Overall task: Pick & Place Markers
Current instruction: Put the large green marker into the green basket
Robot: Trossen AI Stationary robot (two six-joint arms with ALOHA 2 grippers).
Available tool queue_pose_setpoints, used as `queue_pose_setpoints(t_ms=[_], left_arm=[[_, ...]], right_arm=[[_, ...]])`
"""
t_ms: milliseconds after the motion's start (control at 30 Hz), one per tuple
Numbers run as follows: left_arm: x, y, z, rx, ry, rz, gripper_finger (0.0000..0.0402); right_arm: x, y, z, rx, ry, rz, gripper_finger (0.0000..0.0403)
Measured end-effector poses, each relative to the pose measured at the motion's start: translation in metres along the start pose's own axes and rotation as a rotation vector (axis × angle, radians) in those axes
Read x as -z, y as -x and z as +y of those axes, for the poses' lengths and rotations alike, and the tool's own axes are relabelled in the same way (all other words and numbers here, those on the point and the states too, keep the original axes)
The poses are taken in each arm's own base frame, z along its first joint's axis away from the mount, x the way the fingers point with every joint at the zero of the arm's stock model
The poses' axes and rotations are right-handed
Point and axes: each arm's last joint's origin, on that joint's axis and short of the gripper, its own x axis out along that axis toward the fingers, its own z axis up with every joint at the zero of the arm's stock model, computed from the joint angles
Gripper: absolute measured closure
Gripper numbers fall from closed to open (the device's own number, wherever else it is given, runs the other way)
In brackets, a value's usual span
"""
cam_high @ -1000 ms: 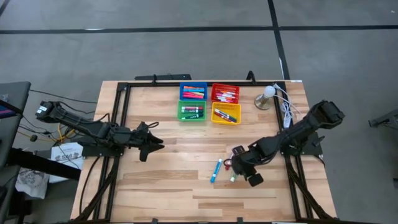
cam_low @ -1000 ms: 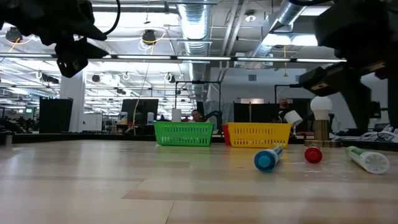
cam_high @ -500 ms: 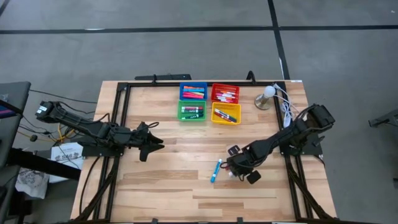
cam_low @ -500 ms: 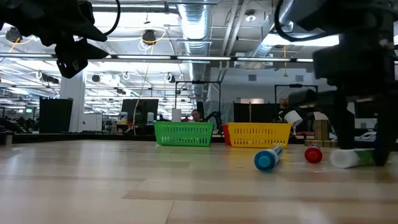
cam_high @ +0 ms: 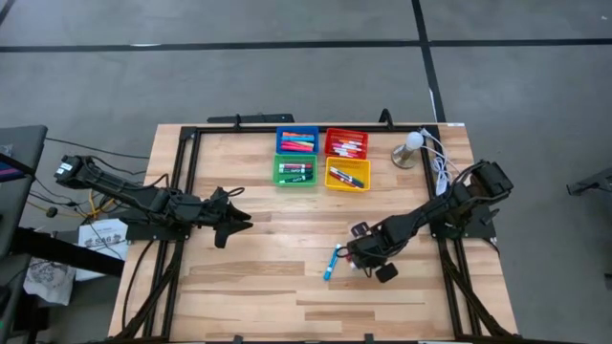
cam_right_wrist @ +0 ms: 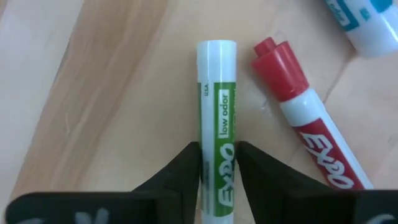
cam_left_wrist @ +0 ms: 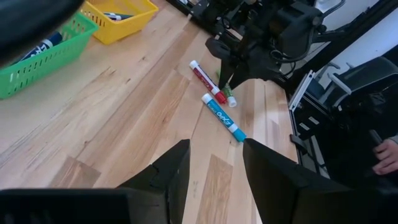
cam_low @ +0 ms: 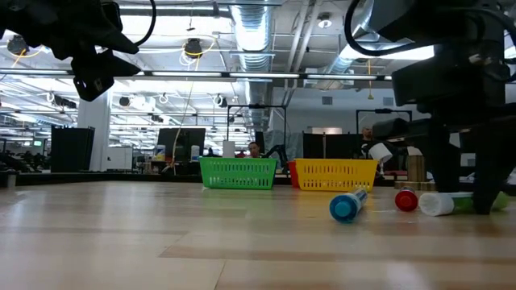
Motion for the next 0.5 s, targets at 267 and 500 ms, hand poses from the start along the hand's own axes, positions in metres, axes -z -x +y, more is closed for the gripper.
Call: queue_pose_setpoints(t_ms=[267,500], left_arm=[[0.000,0.000,0.000,0.000,0.000,0.000,0.0254],[0.000,0.000,0.000,0.001,0.001,-0.002,0.0254]], right_arm=[[-0.002,-0.001,0.019,0.021,-0.053,0.007,0.0353],[0.001,0.005,0.038,0.025,-0.148,0.001,0.0346]])
